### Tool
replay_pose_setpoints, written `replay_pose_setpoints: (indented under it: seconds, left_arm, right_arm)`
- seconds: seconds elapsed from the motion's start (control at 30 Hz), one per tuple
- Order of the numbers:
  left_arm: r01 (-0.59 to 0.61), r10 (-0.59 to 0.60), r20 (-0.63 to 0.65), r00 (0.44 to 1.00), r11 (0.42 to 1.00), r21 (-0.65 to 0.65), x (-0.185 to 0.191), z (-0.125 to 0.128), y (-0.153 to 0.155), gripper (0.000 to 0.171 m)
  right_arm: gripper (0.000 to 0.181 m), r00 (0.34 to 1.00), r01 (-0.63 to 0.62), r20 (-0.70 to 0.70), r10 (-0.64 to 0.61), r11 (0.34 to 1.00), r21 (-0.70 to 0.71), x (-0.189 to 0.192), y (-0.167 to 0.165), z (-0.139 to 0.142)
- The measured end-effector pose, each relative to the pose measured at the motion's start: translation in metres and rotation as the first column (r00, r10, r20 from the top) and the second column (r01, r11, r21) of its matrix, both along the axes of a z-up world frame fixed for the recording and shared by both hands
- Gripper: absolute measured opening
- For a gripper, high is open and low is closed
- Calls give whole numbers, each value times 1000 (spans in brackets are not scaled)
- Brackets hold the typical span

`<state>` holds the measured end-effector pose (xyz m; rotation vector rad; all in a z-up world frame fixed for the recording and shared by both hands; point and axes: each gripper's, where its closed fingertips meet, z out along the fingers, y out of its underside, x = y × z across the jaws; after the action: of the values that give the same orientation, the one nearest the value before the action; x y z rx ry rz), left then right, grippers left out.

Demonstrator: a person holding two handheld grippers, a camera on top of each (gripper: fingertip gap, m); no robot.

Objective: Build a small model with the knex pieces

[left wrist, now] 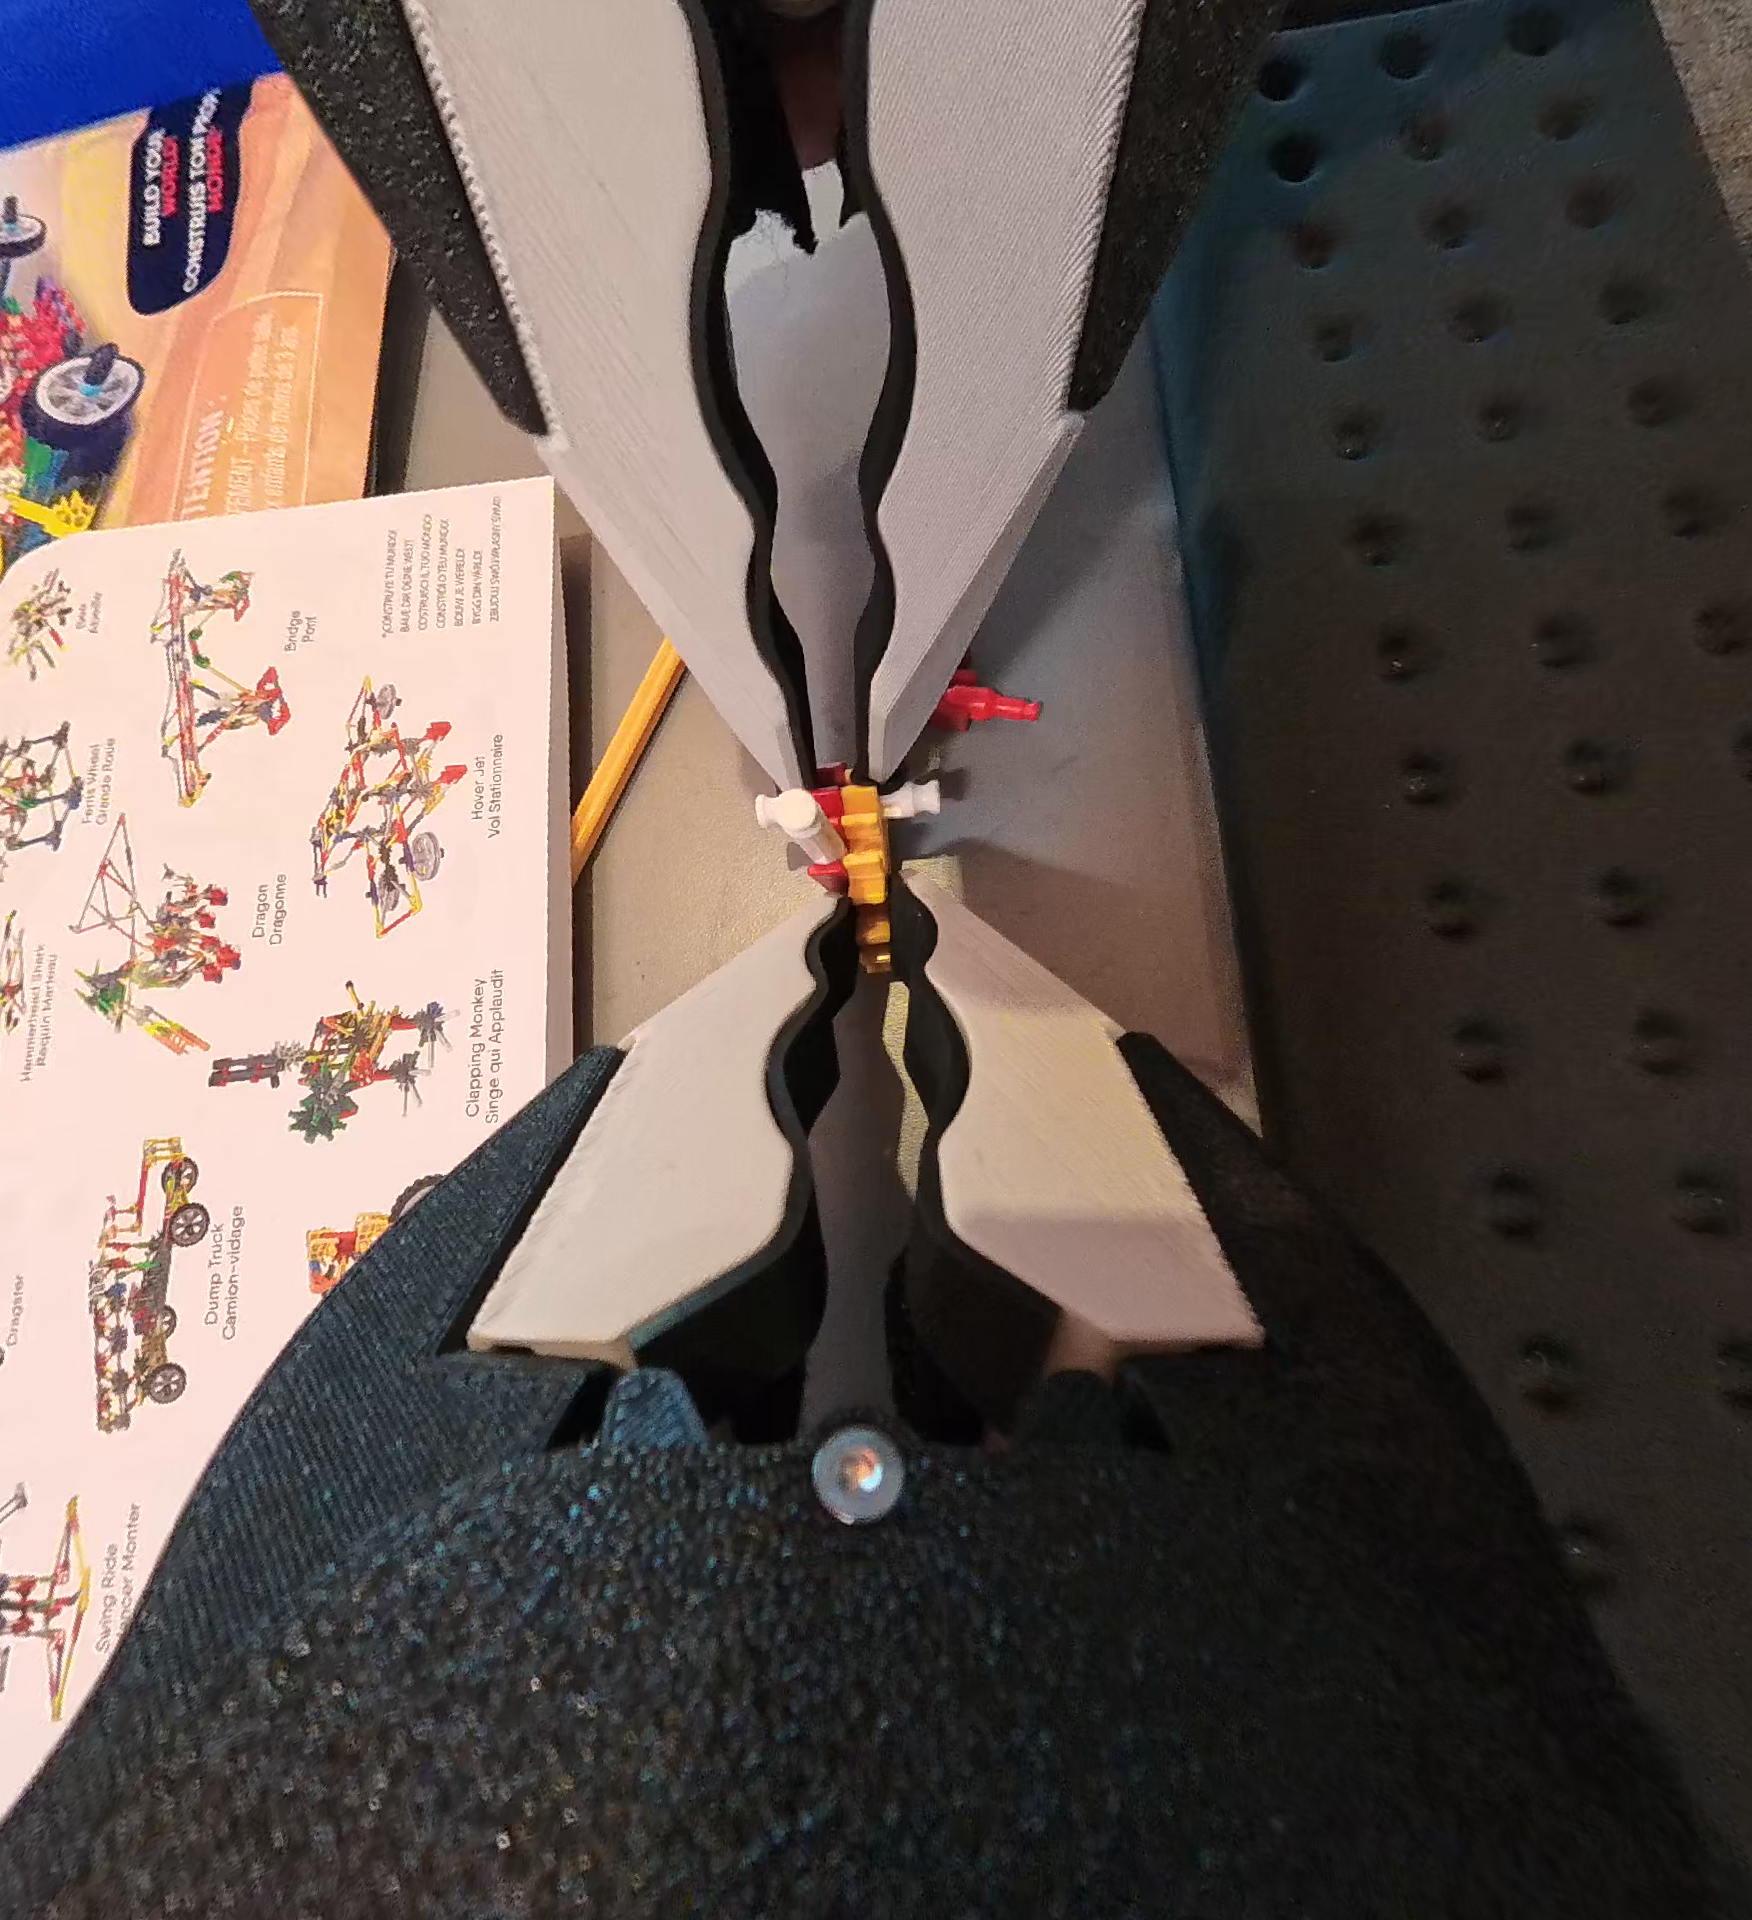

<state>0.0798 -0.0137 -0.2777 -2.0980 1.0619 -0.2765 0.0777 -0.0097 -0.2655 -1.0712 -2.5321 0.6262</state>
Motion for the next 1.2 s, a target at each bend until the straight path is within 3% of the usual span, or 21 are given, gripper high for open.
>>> replay_pose_setpoints:
  seconds: [0.27, 0.47, 0.7, 1.2]
  left_arm:
    - [5, -5, -14, 1000, 1000, 9, 0, -1, 0, 2]
    - [9, 9, 125, 992, 990, -142, 2, 0, 1, 3]
    - [-1, 74, 250, 965, 960, -278, 1, 3, 6, 2]
    - [-3, 120, 297, 947, 930, -367, 1, 2, 9, 2]
  right_arm:
    - [8, 998, 60, -32, -62, 997, -44, 5, 4, 0]
    - [20, 986, 136, -84, -145, 986, -99, 12, 18, 13]
    - [27, 972, 147, -185, -142, 989, 11, 10, 15, 12]
    - [19, 947, 211, -240, -216, 976, -45, -2, 14, 4]
